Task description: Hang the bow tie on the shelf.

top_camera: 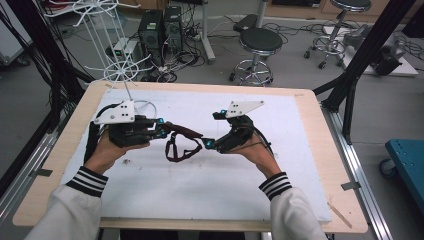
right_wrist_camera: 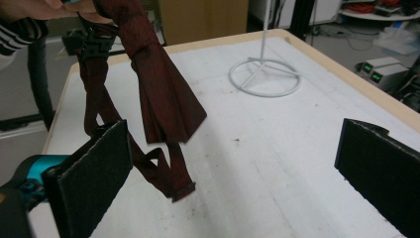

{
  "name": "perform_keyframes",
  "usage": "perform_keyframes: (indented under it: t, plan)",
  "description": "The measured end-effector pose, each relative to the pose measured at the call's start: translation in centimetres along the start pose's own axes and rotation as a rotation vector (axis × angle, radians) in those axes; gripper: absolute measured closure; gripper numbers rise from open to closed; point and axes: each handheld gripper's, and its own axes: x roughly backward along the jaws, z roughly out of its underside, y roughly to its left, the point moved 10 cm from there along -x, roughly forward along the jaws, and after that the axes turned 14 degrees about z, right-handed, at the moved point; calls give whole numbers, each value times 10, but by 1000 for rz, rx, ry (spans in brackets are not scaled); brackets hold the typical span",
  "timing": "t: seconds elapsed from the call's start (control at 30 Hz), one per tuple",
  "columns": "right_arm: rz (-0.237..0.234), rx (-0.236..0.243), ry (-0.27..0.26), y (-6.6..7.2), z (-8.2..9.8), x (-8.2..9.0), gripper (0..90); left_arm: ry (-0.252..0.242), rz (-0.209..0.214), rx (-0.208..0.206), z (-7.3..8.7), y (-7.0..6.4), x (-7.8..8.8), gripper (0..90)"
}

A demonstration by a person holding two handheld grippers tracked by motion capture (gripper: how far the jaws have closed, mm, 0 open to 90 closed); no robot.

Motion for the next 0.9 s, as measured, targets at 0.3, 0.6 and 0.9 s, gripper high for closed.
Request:
perform_keyframes:
  t: [0.3, 0.6, 0.9]
  plan:
    - [58, -40, -13, -11, 12, 18, 6, -12, -71, 4, -1, 6, 21, 831]
    - [104, -58, -26, -18, 22, 35, 6, -29, -139, 3, -3, 13, 48, 830]
    - [167, -77, -50, -29, 33, 54, 6, -66, -209, 0, -7, 19, 73, 830]
